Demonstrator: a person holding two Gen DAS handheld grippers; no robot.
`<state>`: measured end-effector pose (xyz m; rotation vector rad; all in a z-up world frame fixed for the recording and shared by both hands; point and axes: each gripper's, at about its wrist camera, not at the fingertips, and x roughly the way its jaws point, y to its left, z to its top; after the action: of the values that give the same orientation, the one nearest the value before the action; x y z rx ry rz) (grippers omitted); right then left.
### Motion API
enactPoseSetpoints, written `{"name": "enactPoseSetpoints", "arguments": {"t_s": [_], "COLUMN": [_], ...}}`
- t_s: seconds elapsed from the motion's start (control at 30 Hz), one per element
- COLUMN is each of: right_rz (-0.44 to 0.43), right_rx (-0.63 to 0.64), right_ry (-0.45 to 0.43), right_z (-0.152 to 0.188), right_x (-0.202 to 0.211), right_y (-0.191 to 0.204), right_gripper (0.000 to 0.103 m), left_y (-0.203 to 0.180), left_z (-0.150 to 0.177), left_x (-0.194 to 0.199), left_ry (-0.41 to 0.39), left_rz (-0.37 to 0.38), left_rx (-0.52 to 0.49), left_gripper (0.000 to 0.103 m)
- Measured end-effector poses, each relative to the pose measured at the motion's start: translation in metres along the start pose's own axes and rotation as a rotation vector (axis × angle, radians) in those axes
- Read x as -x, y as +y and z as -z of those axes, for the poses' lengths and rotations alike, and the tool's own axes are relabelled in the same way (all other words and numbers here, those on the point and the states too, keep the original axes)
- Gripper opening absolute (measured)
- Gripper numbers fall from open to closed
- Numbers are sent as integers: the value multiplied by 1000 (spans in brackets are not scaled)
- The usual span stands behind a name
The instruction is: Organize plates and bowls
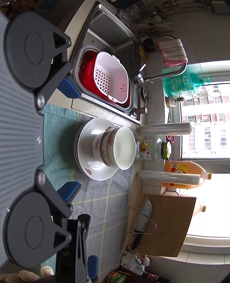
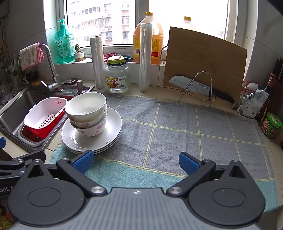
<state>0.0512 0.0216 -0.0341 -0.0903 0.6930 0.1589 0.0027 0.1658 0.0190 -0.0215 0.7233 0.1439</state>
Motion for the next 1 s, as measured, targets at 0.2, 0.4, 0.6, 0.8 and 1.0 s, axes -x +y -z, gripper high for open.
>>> {"name": "enactPoseSetpoints", "arguments": {"t_s": [0.2,0.4,0.6,0.8,1.0], "right_rz": [8,11,13,12,14], "right_rx": [3,3,5,7,9], "right_ry": [-9,-14,-17,-19,-20], "right_z": [1,2,2,2,3], "right_x": [3,4,5,6,6], "right_y": [1,1,1,1,1], "right_gripper": [103,103,103,103,103], "left_y": [0,1,1,1,1], "left_z": [0,0,0,0,0], "left_x": [1,1,1,2,3], "left_ry": [-3,-5,-6,-7,-7], "left_rz": [1,1,2,0,2], "left_rx": [-3,-5,-4,-5,-5], "left_gripper": [100,100,100,100,100]}}
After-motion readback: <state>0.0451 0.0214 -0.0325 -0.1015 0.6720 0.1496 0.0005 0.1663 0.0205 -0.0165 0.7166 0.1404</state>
